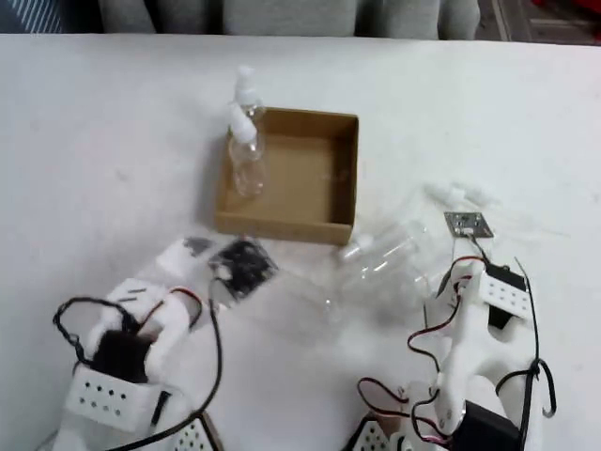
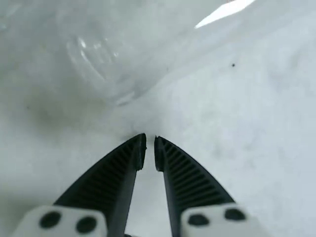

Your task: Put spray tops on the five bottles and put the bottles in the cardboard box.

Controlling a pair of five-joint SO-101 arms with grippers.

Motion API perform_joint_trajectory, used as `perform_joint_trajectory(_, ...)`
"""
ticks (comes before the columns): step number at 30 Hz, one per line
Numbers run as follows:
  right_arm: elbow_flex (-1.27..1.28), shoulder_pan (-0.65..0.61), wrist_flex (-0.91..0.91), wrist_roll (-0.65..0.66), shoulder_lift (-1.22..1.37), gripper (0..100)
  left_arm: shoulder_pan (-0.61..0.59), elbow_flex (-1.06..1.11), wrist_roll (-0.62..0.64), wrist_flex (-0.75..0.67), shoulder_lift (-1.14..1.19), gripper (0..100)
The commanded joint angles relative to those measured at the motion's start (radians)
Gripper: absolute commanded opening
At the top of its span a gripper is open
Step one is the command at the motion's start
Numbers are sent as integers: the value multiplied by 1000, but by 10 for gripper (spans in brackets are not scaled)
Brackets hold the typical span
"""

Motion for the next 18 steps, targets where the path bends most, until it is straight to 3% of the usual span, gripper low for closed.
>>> perform_joint_trajectory(1,-3,15,-30,11,-21,15,134,-253,-87,175,176,138)
perform_joint_trajectory(11,17,15,-65,11,-21,15,314,-379,-359,224,507,144)
perform_joint_trajectory(18,17,15,-65,14,-21,15,344,-377,-370,124,595,253)
